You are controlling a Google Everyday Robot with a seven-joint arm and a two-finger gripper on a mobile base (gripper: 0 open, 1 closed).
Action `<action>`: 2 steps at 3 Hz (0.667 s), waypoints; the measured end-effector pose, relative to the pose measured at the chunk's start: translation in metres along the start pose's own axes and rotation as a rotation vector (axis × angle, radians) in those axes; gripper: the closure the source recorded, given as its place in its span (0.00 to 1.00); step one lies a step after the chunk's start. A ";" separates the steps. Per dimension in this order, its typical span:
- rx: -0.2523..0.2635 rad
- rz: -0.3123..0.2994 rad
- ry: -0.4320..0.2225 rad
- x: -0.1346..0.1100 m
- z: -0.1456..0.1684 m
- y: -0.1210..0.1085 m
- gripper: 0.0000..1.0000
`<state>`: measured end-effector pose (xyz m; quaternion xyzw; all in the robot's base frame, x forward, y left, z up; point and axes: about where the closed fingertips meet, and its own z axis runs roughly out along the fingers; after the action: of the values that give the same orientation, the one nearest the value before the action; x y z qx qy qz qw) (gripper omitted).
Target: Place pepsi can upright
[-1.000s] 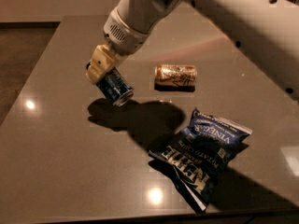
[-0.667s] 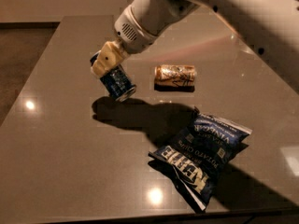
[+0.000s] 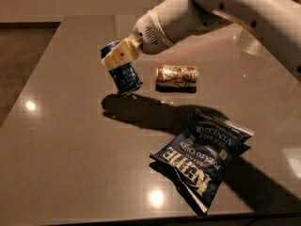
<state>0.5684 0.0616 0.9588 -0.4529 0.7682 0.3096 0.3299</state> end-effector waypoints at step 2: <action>0.047 -0.146 -0.148 0.005 -0.016 -0.005 1.00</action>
Offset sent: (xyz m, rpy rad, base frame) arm -0.0017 -0.0305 0.0047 0.1044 -0.3323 0.0341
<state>0.5674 0.0450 0.9635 -0.4758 0.7138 0.2990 0.4179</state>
